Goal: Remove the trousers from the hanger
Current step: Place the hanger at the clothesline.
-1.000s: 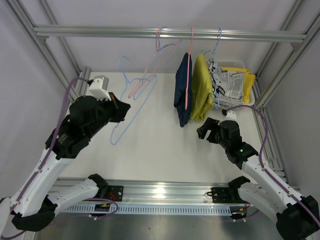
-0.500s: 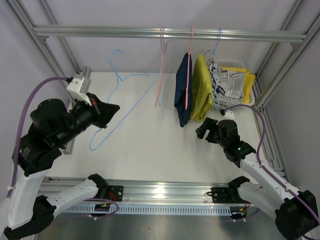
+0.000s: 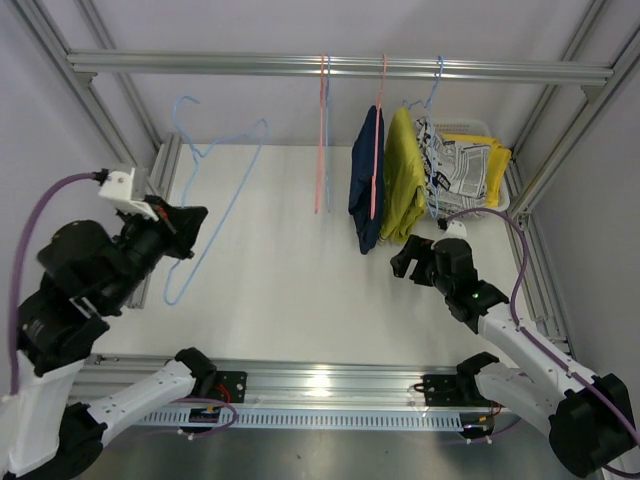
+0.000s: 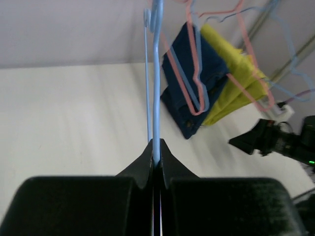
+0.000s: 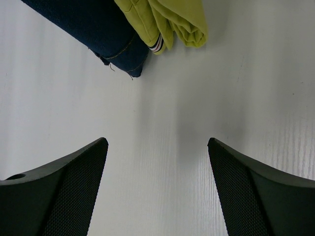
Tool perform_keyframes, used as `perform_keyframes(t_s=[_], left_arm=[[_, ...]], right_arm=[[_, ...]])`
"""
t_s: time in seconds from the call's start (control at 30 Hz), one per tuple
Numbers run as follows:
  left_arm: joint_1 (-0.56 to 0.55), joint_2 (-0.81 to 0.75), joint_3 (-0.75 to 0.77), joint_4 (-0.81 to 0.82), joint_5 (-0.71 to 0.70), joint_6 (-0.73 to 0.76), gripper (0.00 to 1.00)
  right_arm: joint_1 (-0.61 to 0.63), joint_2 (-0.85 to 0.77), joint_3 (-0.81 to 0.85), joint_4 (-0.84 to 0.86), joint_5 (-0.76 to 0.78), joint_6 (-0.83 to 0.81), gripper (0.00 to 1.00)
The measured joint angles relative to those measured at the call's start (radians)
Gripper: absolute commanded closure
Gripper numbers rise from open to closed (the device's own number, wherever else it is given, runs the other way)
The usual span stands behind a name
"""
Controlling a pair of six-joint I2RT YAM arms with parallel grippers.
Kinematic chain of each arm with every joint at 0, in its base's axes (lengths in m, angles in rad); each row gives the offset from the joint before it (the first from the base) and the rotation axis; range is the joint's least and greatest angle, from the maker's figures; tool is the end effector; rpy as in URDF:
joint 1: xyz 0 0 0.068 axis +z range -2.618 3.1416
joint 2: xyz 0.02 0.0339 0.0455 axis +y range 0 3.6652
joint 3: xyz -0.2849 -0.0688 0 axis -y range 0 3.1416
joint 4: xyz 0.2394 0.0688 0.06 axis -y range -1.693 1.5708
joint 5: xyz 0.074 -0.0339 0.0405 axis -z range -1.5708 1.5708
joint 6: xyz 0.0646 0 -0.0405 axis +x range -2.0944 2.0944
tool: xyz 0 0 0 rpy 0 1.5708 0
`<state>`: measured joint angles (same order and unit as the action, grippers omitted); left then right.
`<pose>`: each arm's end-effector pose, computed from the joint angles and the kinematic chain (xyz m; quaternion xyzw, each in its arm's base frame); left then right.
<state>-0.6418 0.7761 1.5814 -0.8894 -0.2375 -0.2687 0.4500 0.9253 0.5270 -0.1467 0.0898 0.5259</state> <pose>0.0697 -0.0331 0.5158 0.0568 0.7332 -0.2171 0.6419 0.1924 0.0865 0.2318 0.0550 0.8690 0.1953 0.4513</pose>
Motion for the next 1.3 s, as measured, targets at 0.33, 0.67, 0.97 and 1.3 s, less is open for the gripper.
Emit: perform_keyframes(t_s=[0.33, 0.67, 0.97, 1.3], left_arm=[[0.000, 0.118, -0.144, 0.080, -0.235, -0.012, 1.00], [0.000, 0.188, -0.149, 0.280, -0.276, -0.007, 0.99], [0.000, 0.331, -0.122, 0.352, -0.276, 0.014, 1.00], [0.002, 0.487, -0.014, 0.396, -0.303, 0.043, 0.99]], right_arm=[[0.000, 0.000, -0.024, 0.010, 0.001, -0.015, 0.11], [-0.004, 0.064, -0.039, 0.059, 0.000, -0.039, 0.09], [-0.010, 0.163, -0.039, 0.130, -0.014, -0.058, 0.09], [-0.011, 0.237, -0.039, 0.200, -0.046, -0.091, 0.08]])
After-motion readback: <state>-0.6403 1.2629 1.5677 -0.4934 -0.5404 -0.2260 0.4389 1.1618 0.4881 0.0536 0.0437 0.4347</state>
